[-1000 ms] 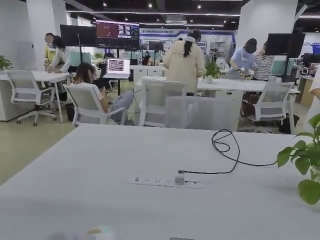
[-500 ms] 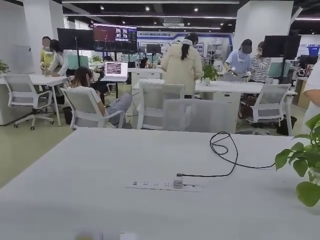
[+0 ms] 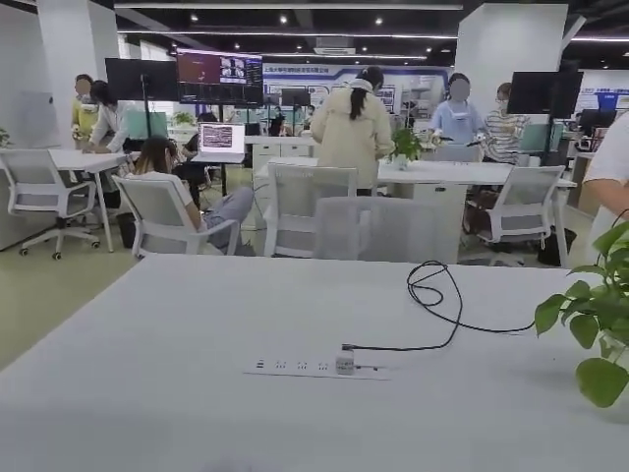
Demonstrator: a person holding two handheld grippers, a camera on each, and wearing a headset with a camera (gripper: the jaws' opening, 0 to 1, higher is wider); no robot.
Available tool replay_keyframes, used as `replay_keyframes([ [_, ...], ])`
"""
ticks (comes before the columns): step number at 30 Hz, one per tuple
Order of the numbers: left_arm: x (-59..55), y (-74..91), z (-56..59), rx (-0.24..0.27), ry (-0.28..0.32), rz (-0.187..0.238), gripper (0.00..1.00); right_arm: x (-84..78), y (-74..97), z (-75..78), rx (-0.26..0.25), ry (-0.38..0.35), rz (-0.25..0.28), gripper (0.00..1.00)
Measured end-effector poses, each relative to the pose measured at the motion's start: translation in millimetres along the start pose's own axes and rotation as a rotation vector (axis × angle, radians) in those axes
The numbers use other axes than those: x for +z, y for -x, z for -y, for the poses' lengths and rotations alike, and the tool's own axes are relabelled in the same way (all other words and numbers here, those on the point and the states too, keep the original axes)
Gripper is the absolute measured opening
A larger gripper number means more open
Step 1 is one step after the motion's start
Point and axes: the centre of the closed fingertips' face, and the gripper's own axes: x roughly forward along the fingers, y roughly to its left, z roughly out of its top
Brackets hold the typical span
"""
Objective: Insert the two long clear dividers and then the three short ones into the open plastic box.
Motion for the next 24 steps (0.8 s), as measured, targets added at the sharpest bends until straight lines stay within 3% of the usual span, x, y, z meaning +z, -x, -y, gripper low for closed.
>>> replay_keyframes([
  [15, -1.9, -1.7, -0.4, -0.005, 0.017, -0.008, 0.0, 2.2, -2.7, -4.1, 0.013, 0.014, -0.012, 0.33],
  [24, -4.1, -2.4, -0.9, 0.008, 0.012, -0.011, 0.0, 1.2, -3.1, -5.4, 0.014, 0.027, -0.021, 0.33],
])
